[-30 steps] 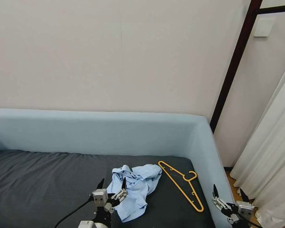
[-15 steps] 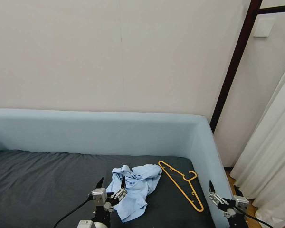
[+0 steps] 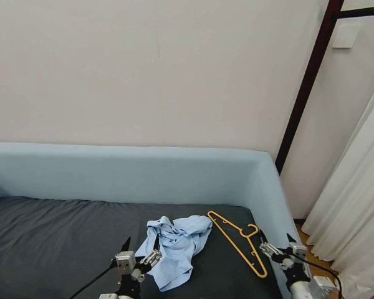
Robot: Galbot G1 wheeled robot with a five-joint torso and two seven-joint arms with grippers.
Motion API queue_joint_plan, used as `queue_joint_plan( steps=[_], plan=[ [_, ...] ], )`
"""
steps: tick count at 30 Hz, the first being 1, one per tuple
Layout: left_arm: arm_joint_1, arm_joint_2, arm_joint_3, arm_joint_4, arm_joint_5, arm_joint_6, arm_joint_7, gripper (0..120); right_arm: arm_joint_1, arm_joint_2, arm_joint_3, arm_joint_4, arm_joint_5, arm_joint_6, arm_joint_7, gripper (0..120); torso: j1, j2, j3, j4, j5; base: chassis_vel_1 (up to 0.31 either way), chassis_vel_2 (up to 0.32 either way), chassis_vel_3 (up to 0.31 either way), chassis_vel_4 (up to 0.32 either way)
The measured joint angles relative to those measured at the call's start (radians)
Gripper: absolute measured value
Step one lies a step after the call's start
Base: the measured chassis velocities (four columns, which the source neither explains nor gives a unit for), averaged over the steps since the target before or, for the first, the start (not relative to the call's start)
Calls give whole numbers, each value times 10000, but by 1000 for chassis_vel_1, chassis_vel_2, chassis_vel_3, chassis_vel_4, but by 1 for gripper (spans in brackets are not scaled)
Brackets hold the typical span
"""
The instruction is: Pick up the clothes from the sofa and hang them on the clothes hanger.
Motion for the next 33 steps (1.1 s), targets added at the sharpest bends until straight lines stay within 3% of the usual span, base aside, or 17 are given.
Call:
queue_joint_plan(
  steps=[5,11,24,27,30,33],
  plan=[
    [197,-107,-552,42,104,-160,38,100,1866,84,-1107,-1360,1340,-676,-99,100,1,-1,0,1,-3,0,0,0,0],
    [403,-97,-1070,5,175,-208,42,100,3088,546,-1873,-2190,2336,-1180,-275,100,0,-1,0,2,-5,0,0,0,0],
    [332,28,-1662,2,84,-165,62,100,3827,1273,-2476,-3456,969,-1495,-323,100,0,0,0,-1,-3,0,0,0,0],
    [310,-9,-1834,10,86,-181,69,100,4195,1737,-2577,-4285,766,-1529,-296,100,1,-1,0,1,-4,0,0,0,0],
    [372,-154,-1871,7,10,-537,-170,100,4290,2162,-2341,-4447,1508,-1675,143,100,1,0,0,0,-3,0,0,0,0],
    [527,-161,-2119,-167,19,-616,-287,100,4484,2680,-1935,-4101,3363,-3019,1270,100,0,0,-1,1,-5,0,0,0,0]
  ],
)
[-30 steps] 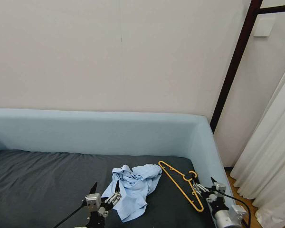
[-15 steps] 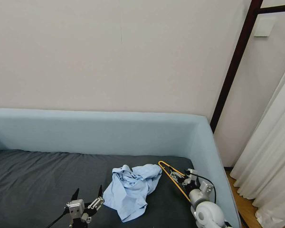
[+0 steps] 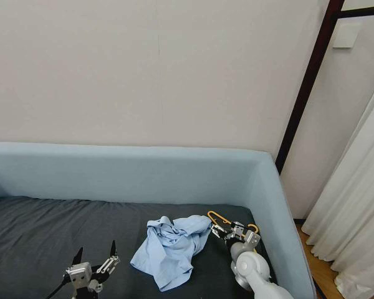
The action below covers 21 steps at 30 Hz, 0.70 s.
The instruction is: Pick up the clothes from the sofa and hang them on the clothes hanger.
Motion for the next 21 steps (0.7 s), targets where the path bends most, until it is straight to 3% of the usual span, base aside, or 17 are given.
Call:
queue_joint_plan(
  steps=[7,10,21],
  plan=[
    [269,-146,20,-409,139,-58,104,100,620,648,49,-658,636,-818,157,100,0,0,0,-1,2,0,0,0,0],
    [418,-173,63,-755,172,-108,187,100,1239,957,275,-1100,960,-1668,749,100,0,0,0,-1,0,0,0,0,0],
    [674,-172,175,-996,536,-484,184,100,1595,1717,335,-2518,-24,-1375,-177,97,0,0,0,2,3,0,0,0,0]
  ],
)
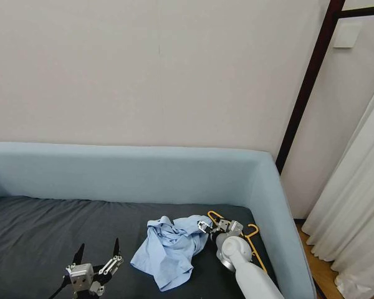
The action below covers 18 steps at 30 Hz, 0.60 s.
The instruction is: Pick up the clothes from the sofa and hang them on the clothes hanger.
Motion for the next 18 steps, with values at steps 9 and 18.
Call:
queue_joint_plan(
  steps=[9,18],
  plan=[
    [318,5,-222,23,126,-480,-52,100,-167,215,157,-735,-1247,368,-1008,96,-1,0,0,-3,-2,0,0,0,0],
    [531,5,-194,-111,343,-667,-83,100,-360,729,683,-610,-1150,475,-932,62,-1,0,0,-2,-1,0,0,0,0]
  ],
)
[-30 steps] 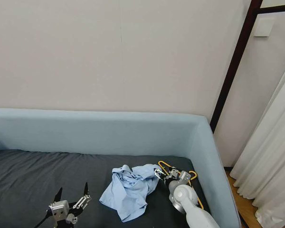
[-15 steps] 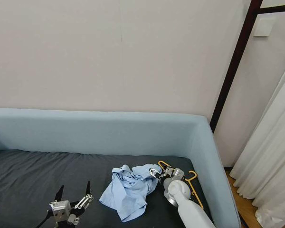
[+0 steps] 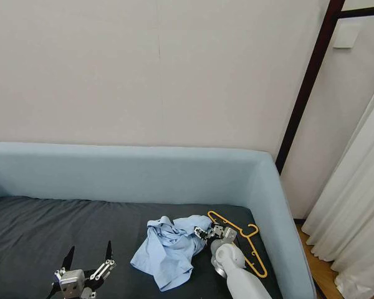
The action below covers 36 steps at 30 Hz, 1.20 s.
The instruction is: Pick up the clothes from the sofa and hang them on the clothes hanger.
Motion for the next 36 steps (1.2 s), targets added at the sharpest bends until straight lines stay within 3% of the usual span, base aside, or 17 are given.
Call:
queue_joint_plan(
  steps=[2,4,17,24,28,36],
  plan=[
    [25,0,-5,0,57,-48,-4,100,-37,28,5,78,80,29,32,58,0,0,0,0,0,0,0,0,0],
    [90,0,-53,0,188,-185,-5,100,-91,73,-1,166,126,88,88,47,0,0,0,0,0,0,0,0,0],
    [-5,1,4,235,212,-409,-33,100,-39,318,75,22,26,671,-133,0,0,0,1,1,0,0,0,0,0],
    [-244,0,184,533,226,-402,-22,100,-109,5,-288,926,694,1655,-235,0,0,0,1,1,1,0,0,0,0],
    [-437,1,234,755,188,-368,-17,100,-129,-219,-364,2132,1840,2697,-411,0,0,0,1,0,2,0,0,0,0],
    [-733,9,362,1140,33,-373,-18,100,-71,-984,-782,4497,2072,3815,-366,0,0,0,0,-1,1,0,0,0,0]
  ],
)
